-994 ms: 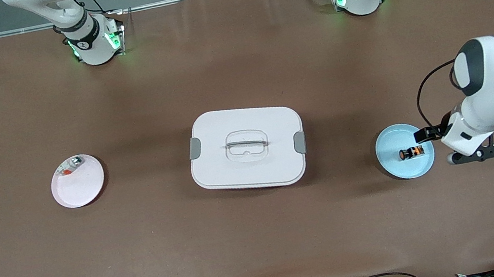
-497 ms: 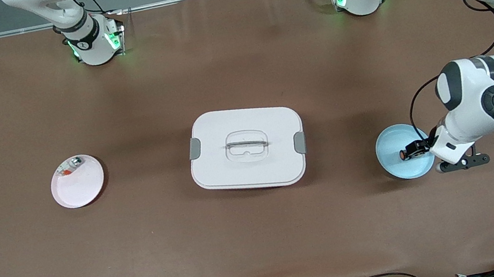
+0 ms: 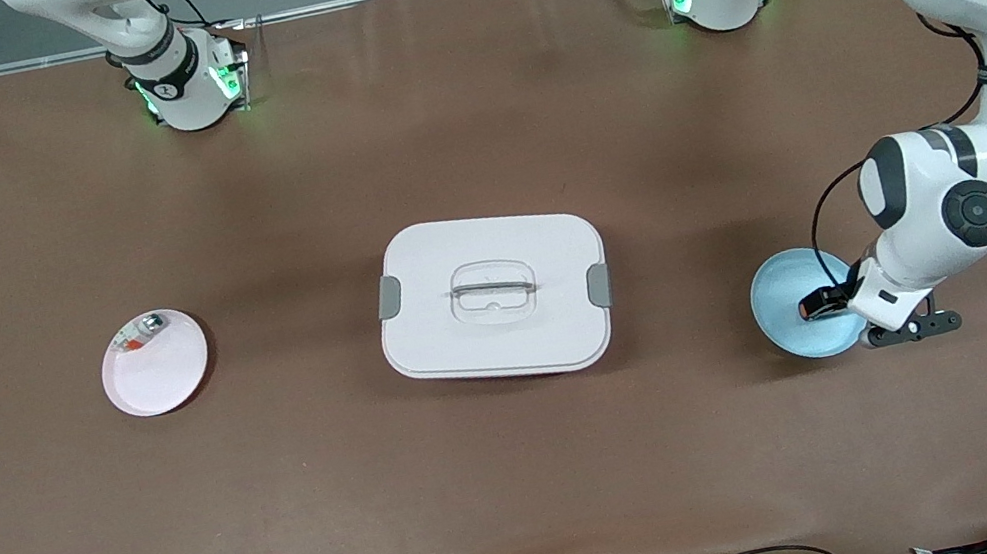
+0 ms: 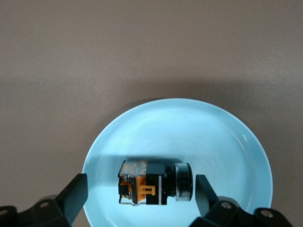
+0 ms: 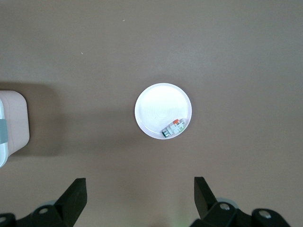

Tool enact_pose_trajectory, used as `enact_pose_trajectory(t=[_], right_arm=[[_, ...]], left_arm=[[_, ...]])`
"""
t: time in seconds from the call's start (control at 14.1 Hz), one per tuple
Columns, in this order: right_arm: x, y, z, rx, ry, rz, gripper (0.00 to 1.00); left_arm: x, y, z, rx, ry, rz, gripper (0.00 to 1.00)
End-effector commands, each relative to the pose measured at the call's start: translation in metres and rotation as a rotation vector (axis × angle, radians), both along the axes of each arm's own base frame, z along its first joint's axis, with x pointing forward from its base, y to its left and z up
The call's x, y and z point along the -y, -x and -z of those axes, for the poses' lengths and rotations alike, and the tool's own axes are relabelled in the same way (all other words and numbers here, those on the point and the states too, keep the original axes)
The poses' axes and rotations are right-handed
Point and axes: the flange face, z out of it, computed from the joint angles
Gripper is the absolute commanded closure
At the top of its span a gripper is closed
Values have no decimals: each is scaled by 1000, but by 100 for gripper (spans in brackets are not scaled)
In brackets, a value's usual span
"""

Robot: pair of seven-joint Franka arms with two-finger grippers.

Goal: Transfer orange switch to right arm and place
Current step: 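Close the left gripper on the orange switch and lift it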

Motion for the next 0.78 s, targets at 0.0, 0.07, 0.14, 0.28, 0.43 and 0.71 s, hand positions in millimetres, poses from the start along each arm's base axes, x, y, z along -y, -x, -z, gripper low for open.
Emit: enact_pose_trajectory(t=[0.0, 0.07, 0.14, 0.28, 0.43, 0.71], right_arm=[[-1, -1, -4, -2, 16, -2, 0], [-1, -1, -4, -2, 16, -2, 0], [-1, -1, -4, -2, 16, -2, 0], [-1, -1, -4, -2, 16, -2, 0], [-1, -1, -4, -2, 16, -2, 0], [-1, -1, -4, -2, 16, -4, 0]], left_arm=[[3, 1, 5, 10, -7, 6, 0], [3, 1, 6, 9, -7, 6, 0], [4, 2, 10, 2, -6, 7, 0], [5, 4, 16, -7, -5, 9, 0], [6, 4, 19, -11, -5, 11, 0], [7, 5, 33, -16, -3, 12, 0]])
